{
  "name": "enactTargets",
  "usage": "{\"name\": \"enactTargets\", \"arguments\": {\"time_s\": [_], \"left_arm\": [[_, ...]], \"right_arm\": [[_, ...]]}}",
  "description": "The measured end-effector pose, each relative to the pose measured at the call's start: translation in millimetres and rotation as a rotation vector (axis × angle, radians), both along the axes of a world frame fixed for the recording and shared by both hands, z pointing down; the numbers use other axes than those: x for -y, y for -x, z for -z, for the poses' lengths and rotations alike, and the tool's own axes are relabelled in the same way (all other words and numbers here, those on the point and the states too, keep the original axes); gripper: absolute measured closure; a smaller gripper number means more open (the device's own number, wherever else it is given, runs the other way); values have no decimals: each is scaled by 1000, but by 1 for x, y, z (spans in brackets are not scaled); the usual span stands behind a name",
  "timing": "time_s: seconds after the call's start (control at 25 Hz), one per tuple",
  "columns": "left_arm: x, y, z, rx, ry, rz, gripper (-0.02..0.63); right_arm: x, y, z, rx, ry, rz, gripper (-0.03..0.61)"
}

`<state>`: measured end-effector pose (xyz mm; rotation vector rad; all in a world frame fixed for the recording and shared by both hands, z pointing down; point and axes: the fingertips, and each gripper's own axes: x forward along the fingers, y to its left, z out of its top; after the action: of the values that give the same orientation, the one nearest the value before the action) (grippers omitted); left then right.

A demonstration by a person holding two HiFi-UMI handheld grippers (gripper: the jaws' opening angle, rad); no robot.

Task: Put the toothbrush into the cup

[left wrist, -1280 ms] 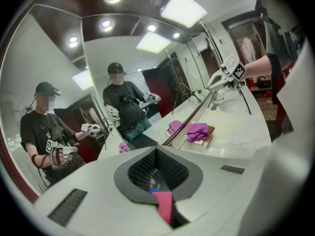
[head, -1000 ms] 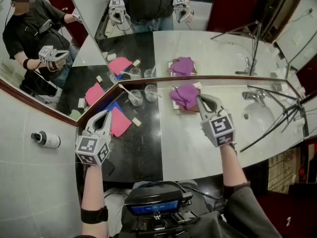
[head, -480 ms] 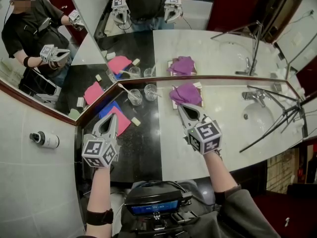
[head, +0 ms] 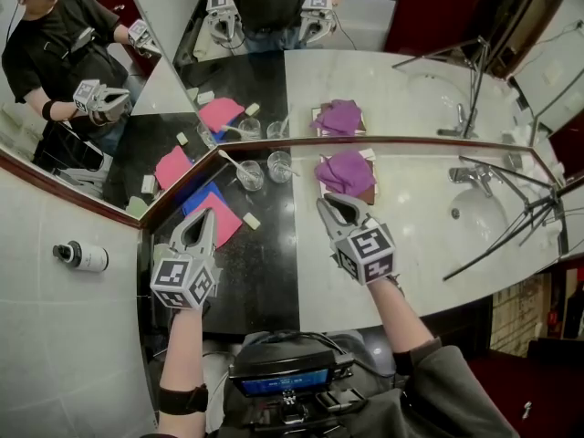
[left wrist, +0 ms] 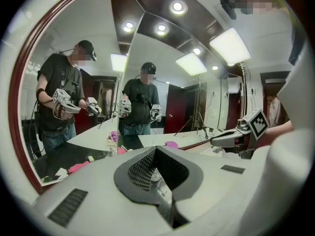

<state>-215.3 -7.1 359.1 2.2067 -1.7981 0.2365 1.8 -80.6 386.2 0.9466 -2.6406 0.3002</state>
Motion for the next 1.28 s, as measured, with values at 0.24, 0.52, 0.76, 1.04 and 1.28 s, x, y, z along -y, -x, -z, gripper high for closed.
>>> {"name": "enactTargets", "arguments": {"time_s": [0.24, 0.52, 0.76, 1.04, 1.28], "left_arm": [[1, -2, -10, 8, 17, -12, 614], [4, 0, -26, 18, 32, -25, 614], [12, 6, -39, 35, 48, -37, 614], [23, 6, -58, 50, 61, -72, 614], [26, 7, -77, 44, 63, -89, 614]], "right_arm": [[7, 16, -39, -23, 51, 14, 418], [35, 32, -82, -58, 61, -29, 371], [68, 43, -118, -83, 68, -85, 354], [93, 55, -159, -82, 99, -100, 354], [108, 70, -178, -74, 108, -108, 354]]}}
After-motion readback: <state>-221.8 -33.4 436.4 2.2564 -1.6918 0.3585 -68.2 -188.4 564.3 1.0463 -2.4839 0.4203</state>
